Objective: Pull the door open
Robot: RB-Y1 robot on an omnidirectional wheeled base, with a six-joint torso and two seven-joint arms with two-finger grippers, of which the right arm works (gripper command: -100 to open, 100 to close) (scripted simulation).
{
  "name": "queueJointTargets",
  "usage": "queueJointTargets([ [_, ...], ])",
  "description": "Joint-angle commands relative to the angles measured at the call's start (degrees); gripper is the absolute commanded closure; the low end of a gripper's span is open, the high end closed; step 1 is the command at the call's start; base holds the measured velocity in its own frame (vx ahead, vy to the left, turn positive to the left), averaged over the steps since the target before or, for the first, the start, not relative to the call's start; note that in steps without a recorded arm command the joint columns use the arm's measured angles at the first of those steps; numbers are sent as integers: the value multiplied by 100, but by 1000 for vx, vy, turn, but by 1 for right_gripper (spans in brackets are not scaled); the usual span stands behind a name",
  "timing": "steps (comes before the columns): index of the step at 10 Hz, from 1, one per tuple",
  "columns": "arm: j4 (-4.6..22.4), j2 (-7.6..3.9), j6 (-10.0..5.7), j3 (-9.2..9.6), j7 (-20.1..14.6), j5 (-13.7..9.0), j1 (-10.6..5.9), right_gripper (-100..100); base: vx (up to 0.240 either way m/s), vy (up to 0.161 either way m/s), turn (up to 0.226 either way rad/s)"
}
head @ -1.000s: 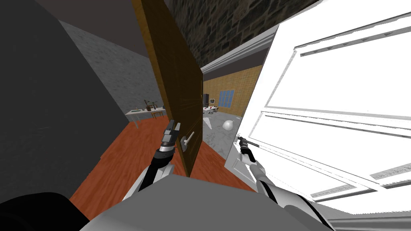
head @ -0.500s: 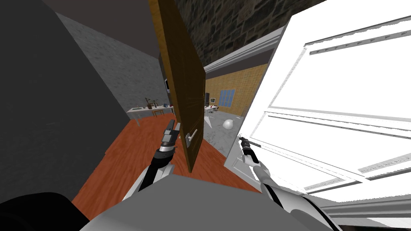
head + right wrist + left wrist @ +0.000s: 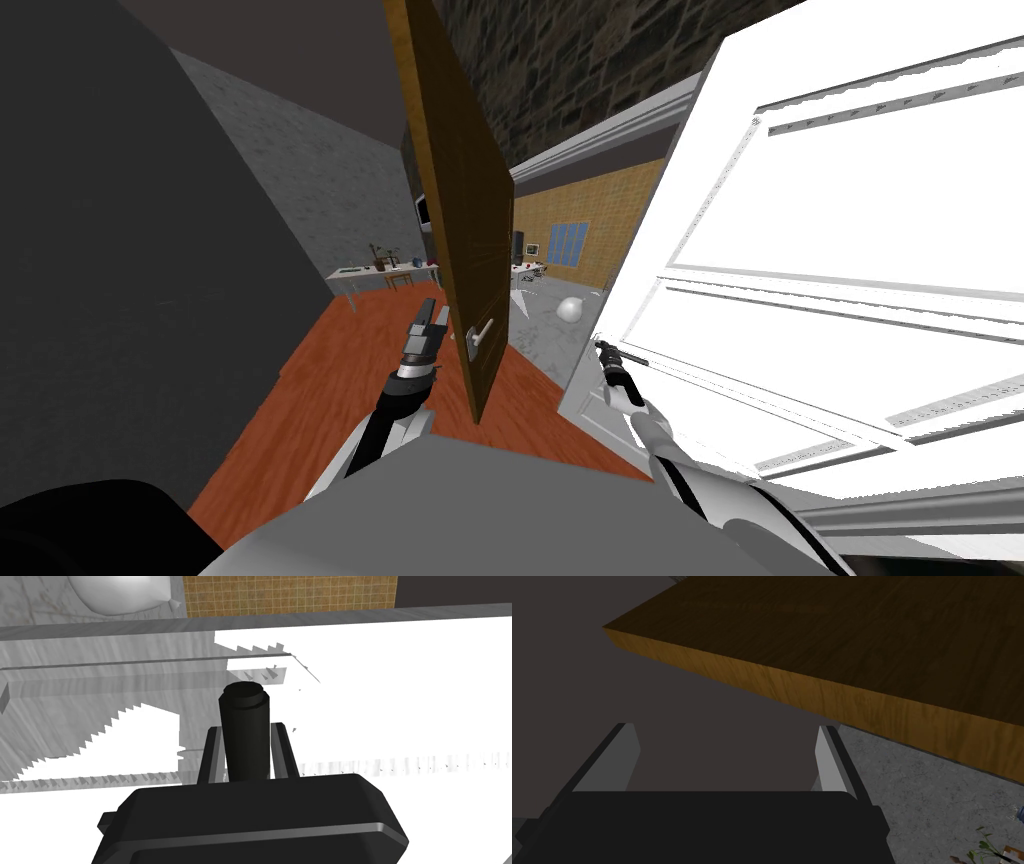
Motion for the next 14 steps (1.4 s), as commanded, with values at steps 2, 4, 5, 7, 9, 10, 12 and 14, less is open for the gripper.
queueJointTargets([
  [2,-57,-51,16,138,-148,44,100,100,-238,-76,125],
  [4,-103,-97,8,245,-261,78,136,100,-233,-27,100],
  [5,-124,-118,4,295,-314,94,152,100,-202,-74,99],
  [7,-159,-153,-2,376,-399,119,179,100,-205,-55,92],
  [9,-122,-85,-40,449,-418,143,120,100,-141,-27,64],
  [10,-146,-94,-44,544,-506,174,142,100,-144,-46,119],
  [12,-184,-143,-55,644,-612,206,171,100,-242,-64,116],
  [14,-229,-201,-68,759,-736,244,204,100,-219,-61,102],
])
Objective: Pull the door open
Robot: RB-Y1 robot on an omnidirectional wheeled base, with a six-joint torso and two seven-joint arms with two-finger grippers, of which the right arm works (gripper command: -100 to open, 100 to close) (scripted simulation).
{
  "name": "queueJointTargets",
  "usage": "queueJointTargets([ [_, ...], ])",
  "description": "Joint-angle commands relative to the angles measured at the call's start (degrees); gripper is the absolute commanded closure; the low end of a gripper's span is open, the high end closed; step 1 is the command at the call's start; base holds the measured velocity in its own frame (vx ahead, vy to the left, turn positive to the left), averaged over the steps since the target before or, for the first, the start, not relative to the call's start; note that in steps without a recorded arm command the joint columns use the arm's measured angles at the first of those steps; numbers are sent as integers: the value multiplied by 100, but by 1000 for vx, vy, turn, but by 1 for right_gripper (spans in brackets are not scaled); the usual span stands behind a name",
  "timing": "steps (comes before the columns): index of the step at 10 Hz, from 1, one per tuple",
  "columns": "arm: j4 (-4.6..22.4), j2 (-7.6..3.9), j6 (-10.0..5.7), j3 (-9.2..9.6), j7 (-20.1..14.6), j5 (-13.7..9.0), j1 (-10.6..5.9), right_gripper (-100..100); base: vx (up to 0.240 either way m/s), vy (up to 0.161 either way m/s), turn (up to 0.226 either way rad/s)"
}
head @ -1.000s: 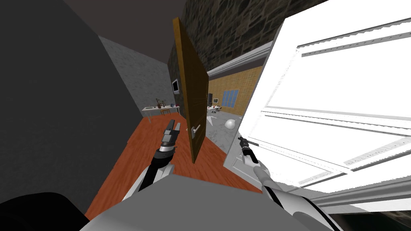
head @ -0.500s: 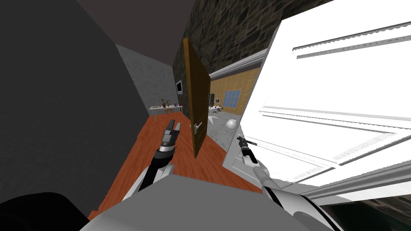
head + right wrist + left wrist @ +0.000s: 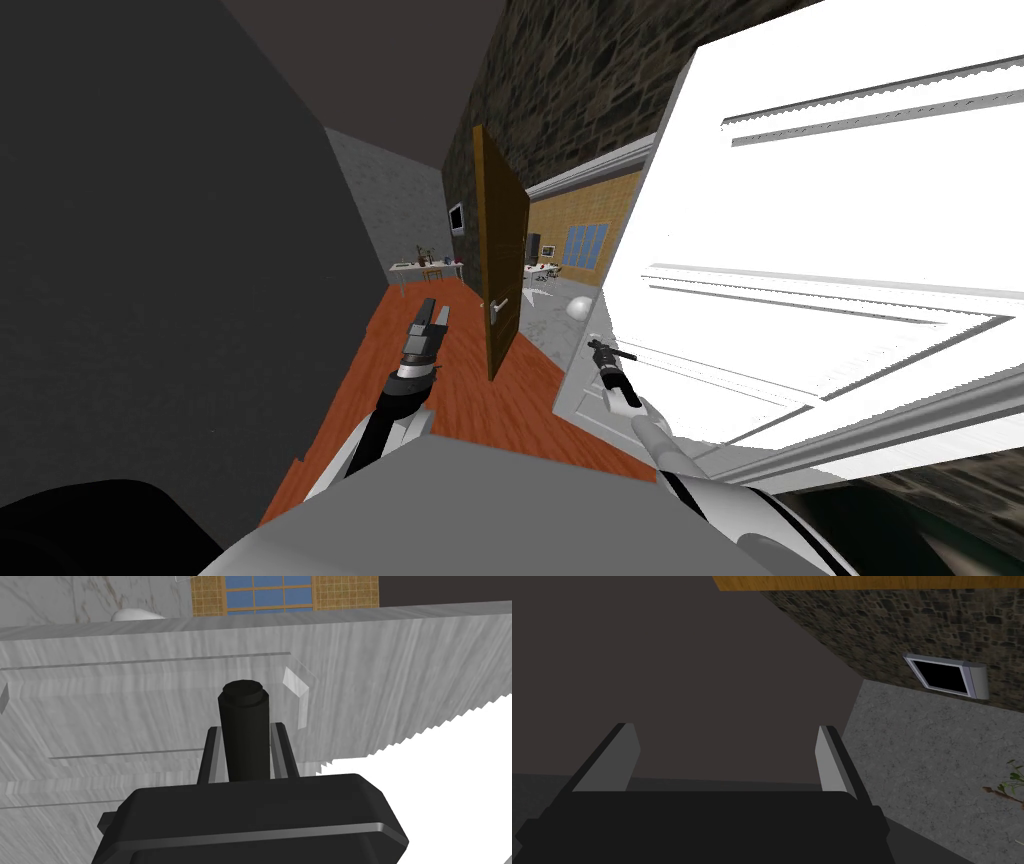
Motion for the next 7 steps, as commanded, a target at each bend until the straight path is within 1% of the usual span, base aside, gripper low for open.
queueJointTargets([
  [1,38,-96,-35,68,-111,23,20,100,-183,-64,99],
  [5,-21,-174,-53,223,-276,74,65,100,-210,-65,75],
  [6,-21,-174,-53,223,-276,74,65,100,-106,-36,-3],
  [7,-21,-174,-53,223,-276,74,65,100,-22,2,-3],
])
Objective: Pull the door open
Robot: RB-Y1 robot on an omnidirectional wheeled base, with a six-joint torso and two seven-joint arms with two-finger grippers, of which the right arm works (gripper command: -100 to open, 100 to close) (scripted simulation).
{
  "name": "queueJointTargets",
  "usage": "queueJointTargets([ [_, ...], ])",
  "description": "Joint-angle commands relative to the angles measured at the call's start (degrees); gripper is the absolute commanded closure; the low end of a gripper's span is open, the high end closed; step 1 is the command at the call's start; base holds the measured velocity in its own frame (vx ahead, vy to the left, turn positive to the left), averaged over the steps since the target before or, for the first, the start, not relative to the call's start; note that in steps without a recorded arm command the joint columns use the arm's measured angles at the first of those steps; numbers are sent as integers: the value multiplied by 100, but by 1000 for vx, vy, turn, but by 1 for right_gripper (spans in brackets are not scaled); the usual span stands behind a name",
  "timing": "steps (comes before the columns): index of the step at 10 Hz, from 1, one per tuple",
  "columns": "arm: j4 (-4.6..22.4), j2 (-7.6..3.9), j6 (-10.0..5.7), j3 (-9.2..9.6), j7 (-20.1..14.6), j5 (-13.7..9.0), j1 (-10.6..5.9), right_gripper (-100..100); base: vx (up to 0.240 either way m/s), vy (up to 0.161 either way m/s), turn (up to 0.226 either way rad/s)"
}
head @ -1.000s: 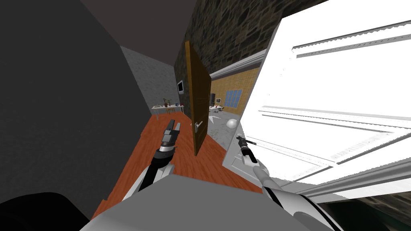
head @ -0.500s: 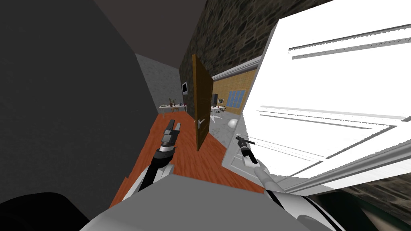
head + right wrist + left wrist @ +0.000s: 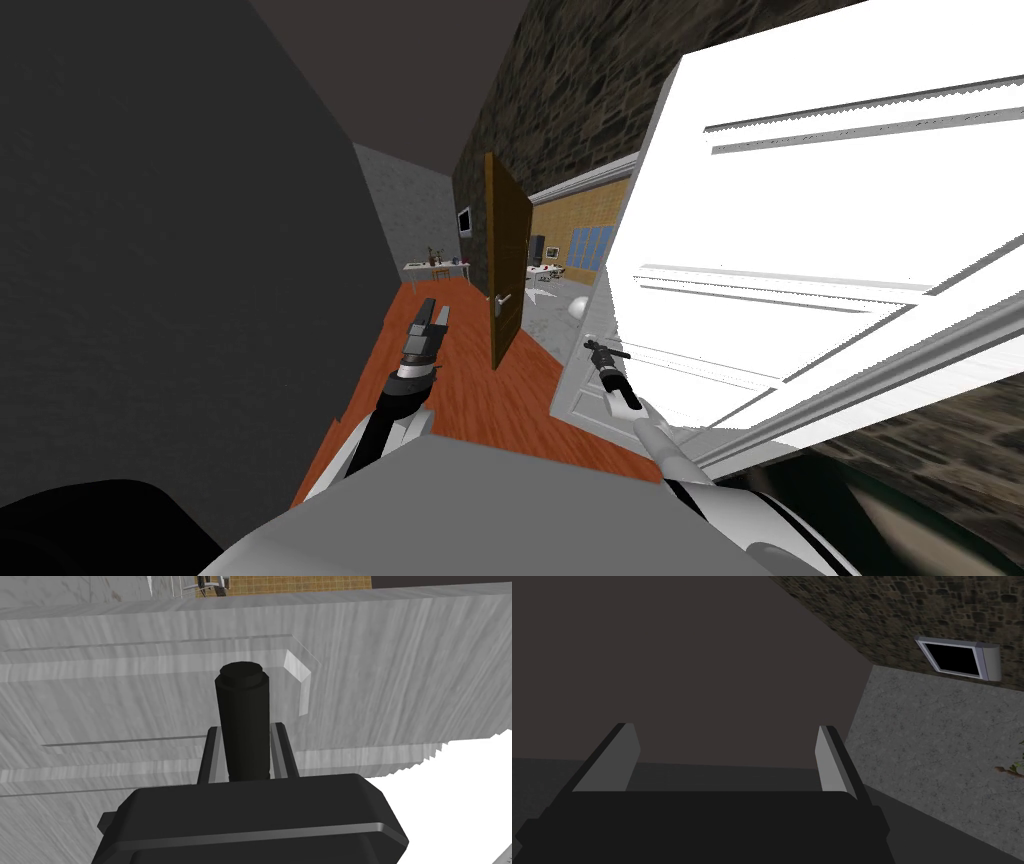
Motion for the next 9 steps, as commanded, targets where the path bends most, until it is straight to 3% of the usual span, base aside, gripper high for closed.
queueJointTargets([
  [1,0,0,0,0,0,0,0,100,-5,14,29],
  [9,-145,-234,-135,469,-460,119,81,100,-178,-66,87],
])
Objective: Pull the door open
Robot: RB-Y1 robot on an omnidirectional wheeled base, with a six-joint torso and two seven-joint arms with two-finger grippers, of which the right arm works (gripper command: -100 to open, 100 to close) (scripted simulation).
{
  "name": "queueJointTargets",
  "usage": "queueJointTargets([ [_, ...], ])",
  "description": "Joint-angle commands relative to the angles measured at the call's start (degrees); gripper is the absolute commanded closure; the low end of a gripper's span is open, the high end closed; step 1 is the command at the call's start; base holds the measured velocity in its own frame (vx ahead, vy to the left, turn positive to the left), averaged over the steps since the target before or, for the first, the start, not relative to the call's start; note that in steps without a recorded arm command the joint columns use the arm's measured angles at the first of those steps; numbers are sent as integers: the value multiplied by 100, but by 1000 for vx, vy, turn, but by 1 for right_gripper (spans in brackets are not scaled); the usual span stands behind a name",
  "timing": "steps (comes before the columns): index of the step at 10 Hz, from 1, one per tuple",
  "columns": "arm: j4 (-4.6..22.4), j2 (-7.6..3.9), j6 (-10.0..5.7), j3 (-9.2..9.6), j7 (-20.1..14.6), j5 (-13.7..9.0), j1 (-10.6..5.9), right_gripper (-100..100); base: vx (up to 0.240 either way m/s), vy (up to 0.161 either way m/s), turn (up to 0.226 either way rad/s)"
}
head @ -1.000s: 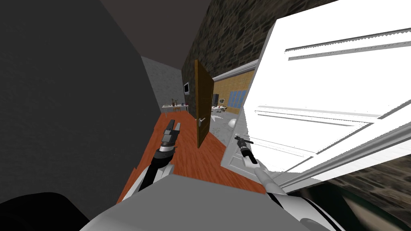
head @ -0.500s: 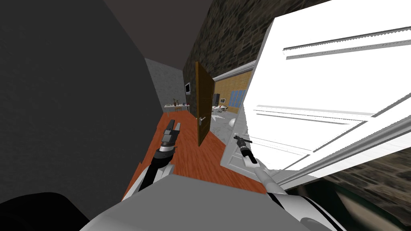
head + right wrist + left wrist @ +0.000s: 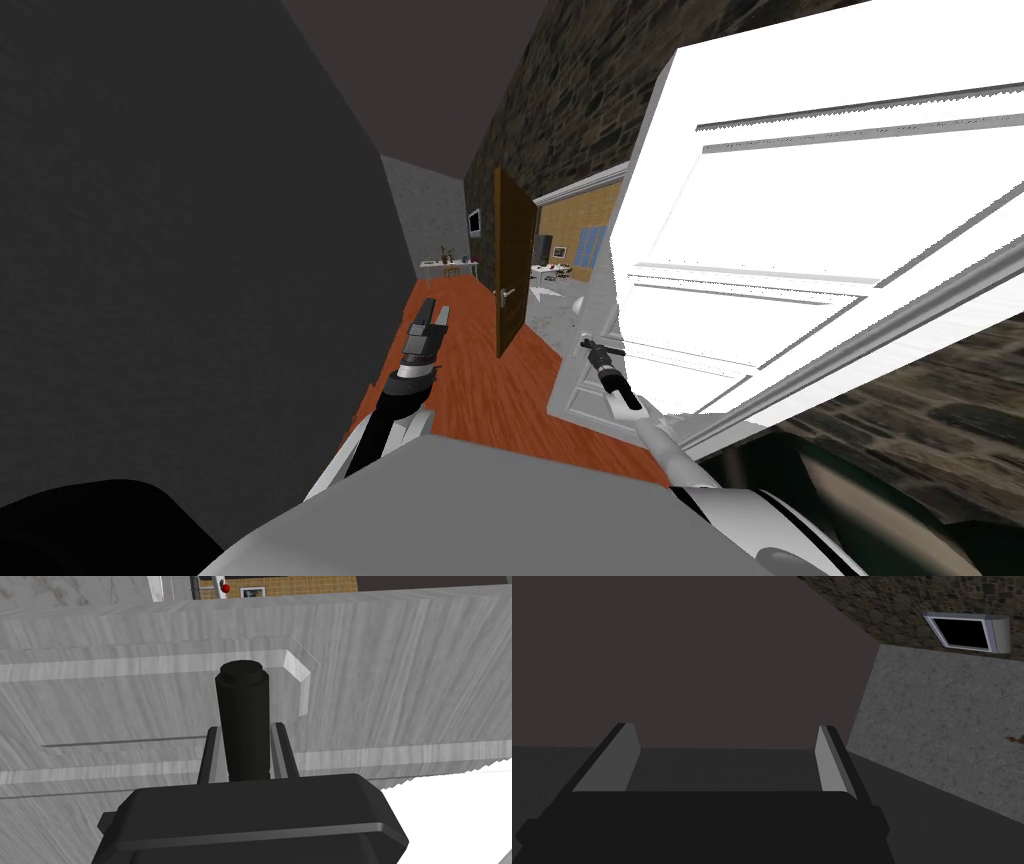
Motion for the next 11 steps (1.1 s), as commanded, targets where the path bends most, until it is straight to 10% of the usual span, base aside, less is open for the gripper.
queueJointTargets([
  [1,-35,-81,-5,32,-66,6,40,100,-177,-80,65],
  [11,-254,-273,-169,501,-489,120,176,100,-141,-63,68],
])
